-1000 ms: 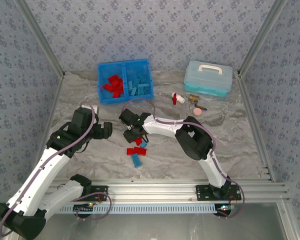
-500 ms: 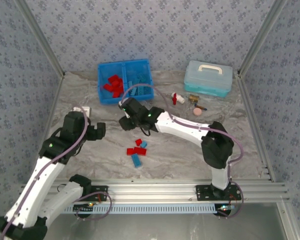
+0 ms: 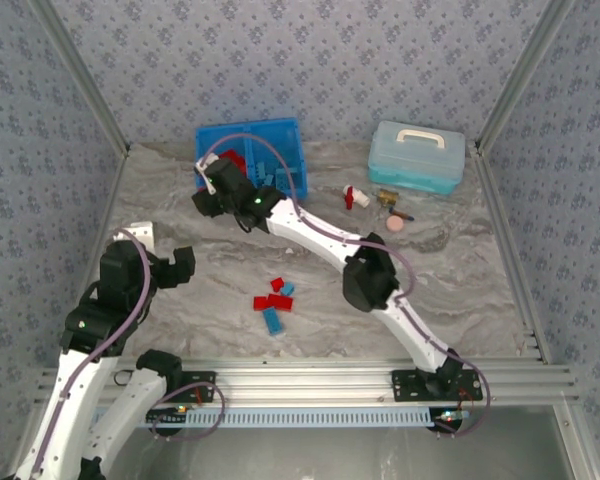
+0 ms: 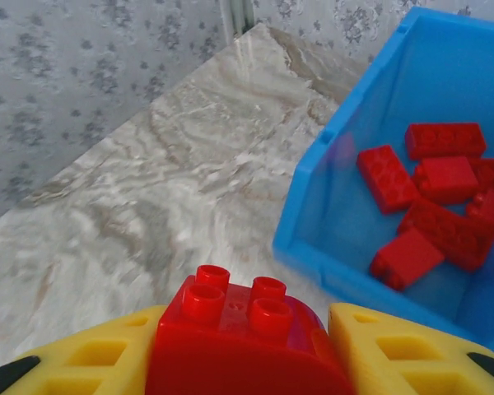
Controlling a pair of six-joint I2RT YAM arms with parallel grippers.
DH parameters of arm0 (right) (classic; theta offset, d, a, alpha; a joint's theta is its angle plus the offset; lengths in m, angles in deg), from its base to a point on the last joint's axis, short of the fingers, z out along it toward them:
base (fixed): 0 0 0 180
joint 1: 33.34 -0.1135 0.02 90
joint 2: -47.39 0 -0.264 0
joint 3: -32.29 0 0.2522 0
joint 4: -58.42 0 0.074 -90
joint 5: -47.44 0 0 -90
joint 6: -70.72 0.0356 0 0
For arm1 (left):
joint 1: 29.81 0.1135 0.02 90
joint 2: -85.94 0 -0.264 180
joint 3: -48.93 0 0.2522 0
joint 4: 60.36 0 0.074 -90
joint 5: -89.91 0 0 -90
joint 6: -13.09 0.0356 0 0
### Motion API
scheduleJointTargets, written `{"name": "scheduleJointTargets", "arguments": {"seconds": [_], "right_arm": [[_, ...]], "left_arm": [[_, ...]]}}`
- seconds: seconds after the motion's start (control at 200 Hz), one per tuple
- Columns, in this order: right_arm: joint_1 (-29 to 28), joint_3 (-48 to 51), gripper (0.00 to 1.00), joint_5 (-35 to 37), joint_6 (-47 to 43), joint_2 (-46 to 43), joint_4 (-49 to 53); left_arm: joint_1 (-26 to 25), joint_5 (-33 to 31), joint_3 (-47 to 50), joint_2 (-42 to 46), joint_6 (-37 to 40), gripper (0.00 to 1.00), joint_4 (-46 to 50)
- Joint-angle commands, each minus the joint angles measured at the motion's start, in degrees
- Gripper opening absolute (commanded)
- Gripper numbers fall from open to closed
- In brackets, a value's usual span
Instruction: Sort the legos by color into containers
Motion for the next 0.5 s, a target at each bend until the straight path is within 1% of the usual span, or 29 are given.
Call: {"name": "scheduleJointTargets", "arguments": {"seconds": [0.0,0.055,0.15,0.22,0.295,0.385,0.465,0.495], "right_arm": [[2.5,-13.73,0.45,2.81,-4.25,8.86,2.18],[2.66,-16.85,0.44,4.13,-7.26,11.68,-0.62],[2.93,-15.76,0.45,6.09,-11.55,13.53,-9.29],[3.6,-15.74,0.46,6.64,-12.25,14.66,-13.29],[4.5,-16.38,0.46,4.56,-11.98,15.95,-17.16],[4.96,-18.22,0.46,4.8,-12.58,17.42,-20.47],[5.51,-18.44,0.51,4.83,-12.86,17.68,-23.62],[5.62,-18.7,0.56,4.61,-12.96,17.75,-24.17]], "left_arm": [[0.62,1.84,0.38,0.16,-0.59,0.99,-1.49],[0.8,2.45,0.37,0.16,-0.7,0.99,-1.57],[1.3,3.07,0.47,0.25,-0.7,0.99,-1.87],[1.55,3.17,0.45,0.25,-0.7,0.99,-1.83],[1.79,3.26,0.45,0.42,-0.69,0.99,-1.8],[2.52,3.82,0.59,0.68,-0.7,0.99,-2.12],[3.45,5.16,0.85,0.71,-0.79,0.99,-2.6],[3.78,5.66,0.93,0.69,-0.79,0.99,-2.78]]}}
